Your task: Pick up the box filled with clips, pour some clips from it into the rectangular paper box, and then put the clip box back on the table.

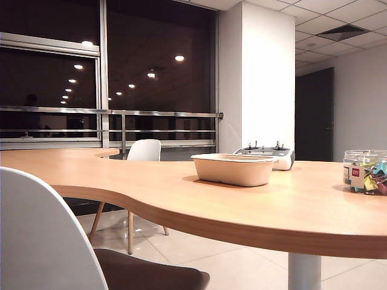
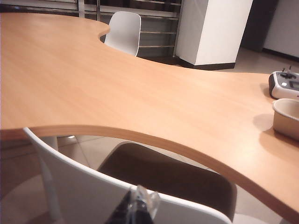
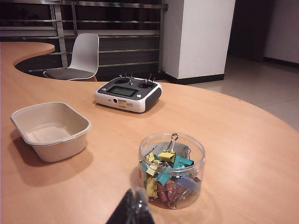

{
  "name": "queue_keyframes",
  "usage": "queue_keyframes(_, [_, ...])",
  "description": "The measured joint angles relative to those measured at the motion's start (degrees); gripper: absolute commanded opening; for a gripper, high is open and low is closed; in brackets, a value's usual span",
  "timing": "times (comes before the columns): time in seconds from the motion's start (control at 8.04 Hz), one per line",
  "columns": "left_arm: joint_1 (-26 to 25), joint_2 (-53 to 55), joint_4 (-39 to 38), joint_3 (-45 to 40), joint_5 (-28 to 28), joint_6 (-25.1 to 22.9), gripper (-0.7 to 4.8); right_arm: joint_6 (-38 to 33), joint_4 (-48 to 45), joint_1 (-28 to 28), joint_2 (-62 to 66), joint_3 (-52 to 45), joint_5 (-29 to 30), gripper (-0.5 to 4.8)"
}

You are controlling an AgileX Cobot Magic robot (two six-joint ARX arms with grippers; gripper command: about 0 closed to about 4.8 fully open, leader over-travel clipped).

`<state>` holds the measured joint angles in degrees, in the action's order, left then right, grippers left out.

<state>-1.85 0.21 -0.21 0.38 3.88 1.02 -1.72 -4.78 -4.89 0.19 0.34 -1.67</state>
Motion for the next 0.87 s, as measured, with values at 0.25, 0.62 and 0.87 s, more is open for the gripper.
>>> queue_keyframes(0.25, [0.0, 0.0, 0.02, 0.0, 0.0, -2.23, -0.06, 0.0, 0.0, 0.0, 0.0, 0.0, 0.0, -0.06])
queue_keyframes(0.62, [0.0, 0.0, 0.24, 0.0, 0.0, -2.36, -0.06, 0.09, 2.6, 0.0, 0.0, 0.09, -0.11, -0.06])
queue_keyframes(0.87, [0.0, 0.37, -3.34, 8.74, -3.93, 10.1, -0.06, -2.95, 5.46, 0.02, 0.09, 10.73, -6.49, -0.06])
